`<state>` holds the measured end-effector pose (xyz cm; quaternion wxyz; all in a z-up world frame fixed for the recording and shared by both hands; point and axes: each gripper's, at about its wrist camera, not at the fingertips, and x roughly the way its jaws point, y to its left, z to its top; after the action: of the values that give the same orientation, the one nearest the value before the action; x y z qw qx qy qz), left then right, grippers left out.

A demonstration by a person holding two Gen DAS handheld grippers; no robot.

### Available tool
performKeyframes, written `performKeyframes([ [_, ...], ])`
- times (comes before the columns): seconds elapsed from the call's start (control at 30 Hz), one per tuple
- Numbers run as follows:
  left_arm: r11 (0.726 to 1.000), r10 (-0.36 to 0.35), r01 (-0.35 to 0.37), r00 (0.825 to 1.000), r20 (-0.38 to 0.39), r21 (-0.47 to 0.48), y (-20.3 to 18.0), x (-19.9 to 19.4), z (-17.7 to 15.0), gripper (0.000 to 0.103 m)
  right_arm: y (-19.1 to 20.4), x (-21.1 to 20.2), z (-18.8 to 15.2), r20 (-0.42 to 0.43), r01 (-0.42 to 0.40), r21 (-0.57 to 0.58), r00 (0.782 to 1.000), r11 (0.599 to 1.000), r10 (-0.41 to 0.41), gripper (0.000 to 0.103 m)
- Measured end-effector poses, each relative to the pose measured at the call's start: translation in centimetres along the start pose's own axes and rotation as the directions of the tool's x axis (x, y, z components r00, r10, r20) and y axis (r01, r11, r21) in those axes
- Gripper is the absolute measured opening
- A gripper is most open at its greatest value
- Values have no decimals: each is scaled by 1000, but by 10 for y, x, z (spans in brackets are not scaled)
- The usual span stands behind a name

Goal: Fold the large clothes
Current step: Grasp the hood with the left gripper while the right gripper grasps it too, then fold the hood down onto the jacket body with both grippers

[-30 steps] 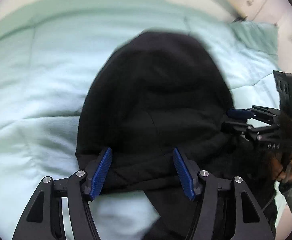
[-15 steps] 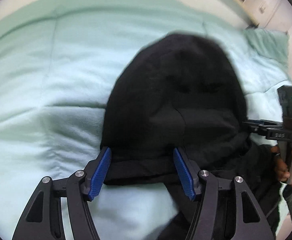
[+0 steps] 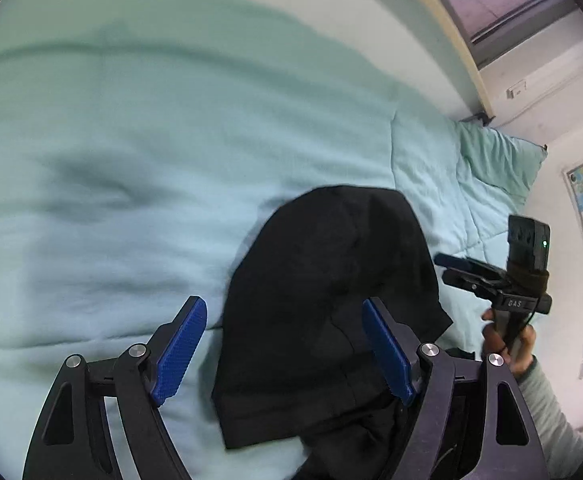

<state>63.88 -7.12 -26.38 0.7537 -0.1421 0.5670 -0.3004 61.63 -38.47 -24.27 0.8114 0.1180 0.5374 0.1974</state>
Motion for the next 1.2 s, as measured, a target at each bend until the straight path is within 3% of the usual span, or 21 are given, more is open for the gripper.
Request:
performKeyframes([
  [0.1,998,-65,64,996,-61,-22,8,25,6,81,7,16,10,-41,-30,-23,999,999,29,80],
  [0.2,998,-55,56,997,-51,14,1,41,4,79,7,45,10,-116,-40,-28,993,999,36,80],
  [0.27,996,-15,18,999,-31,84,-14,40,1,39,15,56,9,-137,-22,-53,991,998,15,70],
  [0.33,986,30,-29,1000,-1,162,-32,34,-8,25,29,45,5,-103,-20,-104,995,994,9,37],
  [0.37,979,49,-51,999,17,200,-41,26,-14,20,37,35,1,-78,-11,-136,997,991,0,28],
  [0.4,971,58,-64,998,35,232,-50,16,-21,19,43,28,-3,-61,0,-164,998,986,-10,20],
  [0.6,935,43,-94,987,153,343,-110,-62,-76,16,102,-70,-59,109,108,-304,991,947,-78,19],
  [0.77,904,27,-122,973,229,410,-164,-127,-149,16,152,-149,-130,255,207,-330,959,921,-124,19],
  [0.9,871,47,-160,968,246,464,-207,-167,-225,16,190,-195,-210,320,311,-350,926,884,-199,19],
  [1.0,861,39,-133,980,197,490,-223,-180,-281,16,208,-215,-270,331,372,-357,908,857,-256,19],
  [1.07,867,27,-83,992,121,492,-227,-175,-323,17,208,-218,-311,270,347,-333,926,877,-264,19],
  [1.13,894,27,-33,999,20,447,-214,-157,-364,17,206,-211,-342,194,330,-315,940,890,-280,19],
  [1.2,932,62,-33,996,-69,361,-191,-132,-401,17,199,-200,-367,114,305,-286,952,908,-284,20],
])
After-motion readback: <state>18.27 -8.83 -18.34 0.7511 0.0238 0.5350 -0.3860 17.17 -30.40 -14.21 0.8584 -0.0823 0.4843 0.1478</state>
